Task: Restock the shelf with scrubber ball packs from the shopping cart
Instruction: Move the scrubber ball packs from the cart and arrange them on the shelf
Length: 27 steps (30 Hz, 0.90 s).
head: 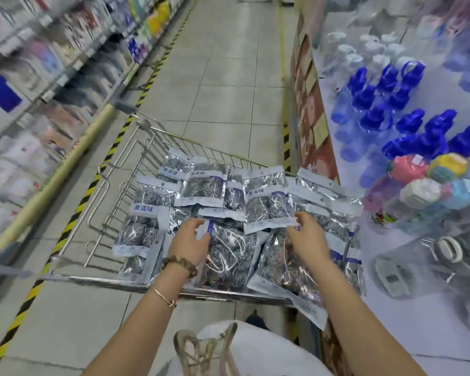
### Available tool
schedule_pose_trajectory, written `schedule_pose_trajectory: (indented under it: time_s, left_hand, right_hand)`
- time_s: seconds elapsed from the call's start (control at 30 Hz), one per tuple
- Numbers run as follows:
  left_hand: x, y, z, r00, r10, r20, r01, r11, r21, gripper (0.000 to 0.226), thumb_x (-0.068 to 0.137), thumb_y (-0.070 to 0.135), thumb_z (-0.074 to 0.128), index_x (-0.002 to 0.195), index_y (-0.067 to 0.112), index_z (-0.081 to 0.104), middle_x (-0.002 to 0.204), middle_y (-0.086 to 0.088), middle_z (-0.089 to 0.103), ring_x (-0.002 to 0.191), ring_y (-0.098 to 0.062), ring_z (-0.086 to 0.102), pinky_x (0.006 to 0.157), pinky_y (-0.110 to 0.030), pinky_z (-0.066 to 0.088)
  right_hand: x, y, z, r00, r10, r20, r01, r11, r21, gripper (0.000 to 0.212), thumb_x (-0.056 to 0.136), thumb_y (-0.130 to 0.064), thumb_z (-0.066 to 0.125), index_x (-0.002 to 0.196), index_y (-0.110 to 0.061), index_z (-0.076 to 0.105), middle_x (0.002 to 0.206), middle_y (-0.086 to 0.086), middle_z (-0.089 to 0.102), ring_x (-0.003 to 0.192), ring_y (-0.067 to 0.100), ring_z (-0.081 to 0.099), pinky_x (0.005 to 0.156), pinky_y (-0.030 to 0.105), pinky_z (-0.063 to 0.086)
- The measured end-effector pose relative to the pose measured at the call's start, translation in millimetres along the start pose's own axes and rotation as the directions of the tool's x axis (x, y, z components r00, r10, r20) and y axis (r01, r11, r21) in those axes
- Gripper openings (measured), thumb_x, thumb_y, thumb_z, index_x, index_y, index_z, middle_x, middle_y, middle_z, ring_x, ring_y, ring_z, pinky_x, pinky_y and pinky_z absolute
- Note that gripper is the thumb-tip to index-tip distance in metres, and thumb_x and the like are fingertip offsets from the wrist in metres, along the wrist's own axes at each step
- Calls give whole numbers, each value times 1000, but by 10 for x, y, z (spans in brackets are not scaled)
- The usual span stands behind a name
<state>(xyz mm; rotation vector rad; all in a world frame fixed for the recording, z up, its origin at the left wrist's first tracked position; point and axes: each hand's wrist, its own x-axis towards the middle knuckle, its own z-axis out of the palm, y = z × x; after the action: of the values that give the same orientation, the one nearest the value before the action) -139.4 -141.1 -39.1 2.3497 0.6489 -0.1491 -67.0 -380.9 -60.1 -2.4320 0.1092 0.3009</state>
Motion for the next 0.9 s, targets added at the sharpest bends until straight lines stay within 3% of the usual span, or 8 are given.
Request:
schedule_pose_trajectory:
  time_s: [0.13,0.3,0.4,0.5,0.6,0.8,0.9]
  left_hand:
    - [359,93,68,998,-54,-27,55,998,24,40,91,24,51,130,19,46,132,-2,50,70,0,49,62,-20,44]
    - [683,107,116,995,-99,-12,100,991,90,38,90,23,54,127,16,49,127,-5,52,95,-15,53,74,-27,44]
    - [925,124,61,991,-134,-20,135,982,133,38,89,24,55,126,16,50,126,-6,52,90,-19,57,74,-30,49]
    - [1195,132,23,989,-138,-45,143,978,152,38,86,25,57,123,16,51,126,-8,53,96,-25,60,80,-40,54]
    - [1420,143,-27,978,-201,-44,206,964,167,43,84,34,57,122,17,51,117,-9,59,93,-27,62,77,-41,55]
    - [1835,84,-28,909,-416,33,409,903,132,73,78,58,57,134,15,38,130,-13,47,105,-35,55,85,-50,50]
    - [1980,1,22,877,-476,68,471,879,79,75,73,65,57,127,16,41,122,-14,52,95,-33,59,80,-47,53]
  right_hand:
    - [433,42,-68,999,32,35,-24,976,-216,47,90,-34,54,130,-13,42,115,6,58,94,24,61,72,34,50]
    - [688,36,-3,992,89,85,-63,962,-266,55,90,-45,50,134,-14,39,120,8,57,102,26,58,76,36,50]
    - [797,-4,61,989,107,99,-78,963,-258,59,91,-46,50,138,-14,35,125,9,54,111,28,52,78,37,49]
    - [883,-67,125,989,99,109,-72,971,-229,58,90,-49,50,134,-13,38,118,9,57,109,27,52,79,39,51]
    - [950,-134,204,987,119,106,-99,980,-174,56,88,-49,53,131,-14,42,113,7,60,108,27,53,79,38,50]
    - [1045,-299,341,974,206,96,-183,960,-210,77,79,-64,56,135,-13,36,126,10,54,115,29,51,84,42,50]
    - [1054,-375,385,950,281,132,-262,954,-146,86,78,-63,59,141,-14,28,138,13,43,121,31,48,87,44,47]
